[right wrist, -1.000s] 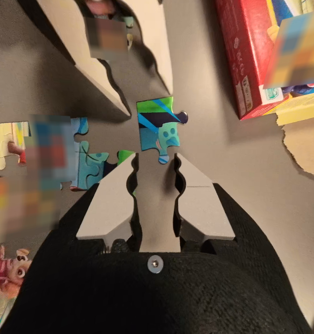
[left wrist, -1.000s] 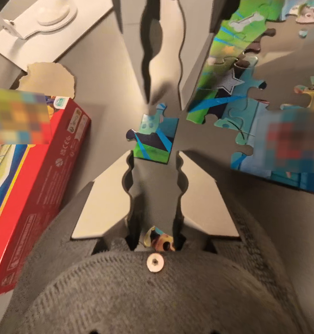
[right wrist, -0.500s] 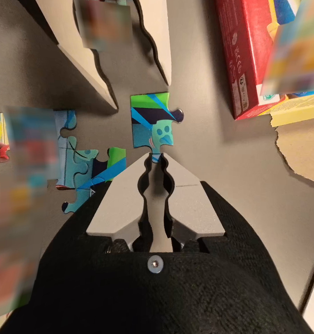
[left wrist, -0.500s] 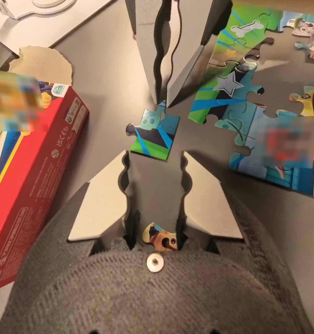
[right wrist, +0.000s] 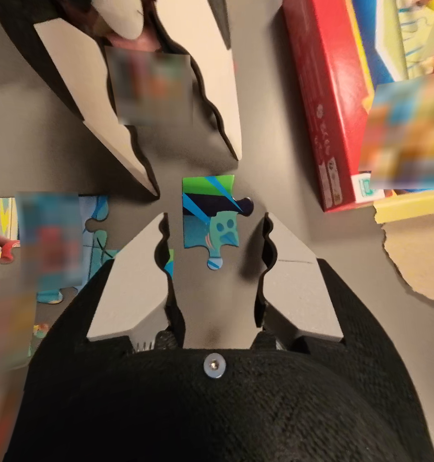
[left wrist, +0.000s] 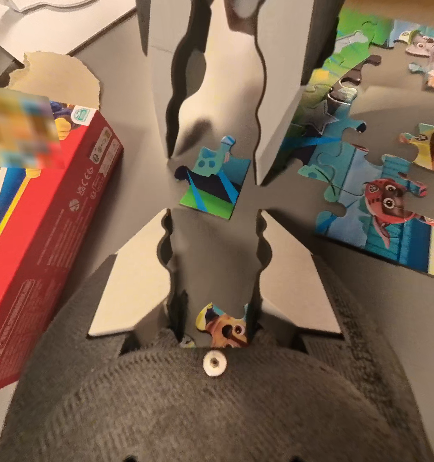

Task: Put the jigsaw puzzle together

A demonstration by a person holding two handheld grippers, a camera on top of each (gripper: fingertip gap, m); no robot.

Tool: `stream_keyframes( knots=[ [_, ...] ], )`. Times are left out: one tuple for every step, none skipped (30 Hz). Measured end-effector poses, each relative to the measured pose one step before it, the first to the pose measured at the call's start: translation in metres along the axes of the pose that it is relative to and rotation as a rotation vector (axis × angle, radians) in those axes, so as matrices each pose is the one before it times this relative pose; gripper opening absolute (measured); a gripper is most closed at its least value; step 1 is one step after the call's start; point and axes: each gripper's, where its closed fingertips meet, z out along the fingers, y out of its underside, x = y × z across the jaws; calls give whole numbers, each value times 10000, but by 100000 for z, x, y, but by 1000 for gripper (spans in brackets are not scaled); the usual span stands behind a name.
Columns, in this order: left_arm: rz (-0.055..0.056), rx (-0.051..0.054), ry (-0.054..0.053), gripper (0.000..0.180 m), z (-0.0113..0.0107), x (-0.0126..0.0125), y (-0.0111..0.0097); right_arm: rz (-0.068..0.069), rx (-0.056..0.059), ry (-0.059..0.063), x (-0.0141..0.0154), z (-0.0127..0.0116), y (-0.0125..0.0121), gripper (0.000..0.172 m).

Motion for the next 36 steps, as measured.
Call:
stream_keyframes(
  knots=[
    [-23, 2, 13, 67, -40, -17, 35, -170, -103, 64, -33, 238, -148, 75],
    [-10, 0, 9, 66, -32, -4, 29, -107, -162, 40, -5, 151, -96, 75],
    [-2, -1, 23, 66, -17, 10, 16, -74, -145, 17, 11, 113, -87, 74],
    [9, -3, 24, 65, -18, 22, 5, -74, -158, 63, 133, 64, -46, 70],
    [18, -1, 20, 65, -25, 18, 23, -86, -204, 88, 193, 25, 15, 66],
    [15, -8, 31, 65, -49, 22, 36, -50, -223, 59, 142, 15, 43, 64],
    [10, -14, 24, 65, -63, 11, 54, -7, -236, 45, 92, 5, 30, 62],
    [10, -8, 13, 65, -85, -31, 69, -59, -250, 68, 48, 12, 8, 57],
    [1, -11, -5, 65, -96, -55, 81, -84, -225, 9, -129, 22, -32, 54],
    [-20, -9, 0, 64, -121, -57, 49, 15, -219, 20, -98, 22, -10, 54],
    [-61, 47, 29, 64, -154, -21, -71, 39, -167, 35, -68, 23, -5, 54],
    [-81, 134, 54, 64, -224, 20, -255, 18, -66, 39, -56, 15, -36, 54],
    [-98, 190, 40, 63, -264, 9, -377, -49, 8, 86, -51, -20, -32, 53],
    [-119, 170, 31, 63, -263, -31, -343, -163, 76, 47, -244, -37, -75, 47],
    [-148, 144, 25, 63, -250, -72, -275, -225, 103, 26, -415, -21, -109, 40],
    [-162, 154, 52, 63, -211, -53, -235, -184, 96, 120, -320, 0, -107, 34],
    [-183, 175, 72, 63, -149, -56, -214, -157, 95, 234, -125, -29, -77, 27],
    [-208, 164, 106, 63, -101, -15, -167, -91, 76, 226, -79, -33, -17, 26],
    [-211, 123, 102, 63, -62, -20, -95, 17, 57, 136, -95, -26, -1, 24],
    [-176, 97, 79, 63, -57, -35, -79, 97, 49, 91, -15, -19, 11, 24],
    [-135, 88, 61, 63, -78, -31, -90, 184, 32, 103, 162, -25, 39, 28],
    [-103, 77, 16, 63, -90, -62, -103, 275, 6, 35, 238, -36, 99, 36],
    [-72, 67, -11, 63, -112, -73, -109, 429, -44, -145, 129, -25, 204, 48],
    [-43, 51, -19, 62, -132, -56, -97, 574, -93, -186, 165, 11, 287, 54],
    [-13, 44, -40, 62, -156, -87, -72, 513, -57, -133, 230, -25, 237, 57],
    [3, 49, -54, 61, -176, -110, -99, 309, -39, -33, 218, -96, 178, 57],
    [-5, 56, -32, 61, -191, -66, -108, 135, -63, 44, 144, -85, 115, 54],
    [-15, 74, -17, 61, -223, -55, -169, 3, -103, 87, 33, -32, 69, 49],
    [-24, 89, -6, 61, -258, -17, -233, -131, -95, 49, -160, 14, 2, 41],
    [-21, 93, -16, 61, -298, 14, -301, -114, -54, -16, -305, 42, -105, 40],
    [6, 95, -54, 61, -361, 11, -337, -54, -24, -32, -313, 82, -167, 40],
    [43, 91, -95, 61, -436, 29, -381, -54, -10, -38, -334, 92, -187, 40],
    [65, 104, -121, 61, -538, 80, -416, -63, 4, -43, -356, 104, -212, 40],
    [48, 118, -154, 61, -629, 129, -445, -63, 12, -51, -404, 116, -258, 40],
    [12, 154, -130, 61, -740, 312, -470, -61, 24, -88, -485, 122, -290, 40],
    [1, 223, -64, 61, -824, 578, -480, -63, 39, -114, -572, 141, -344, 39]
  ],
)
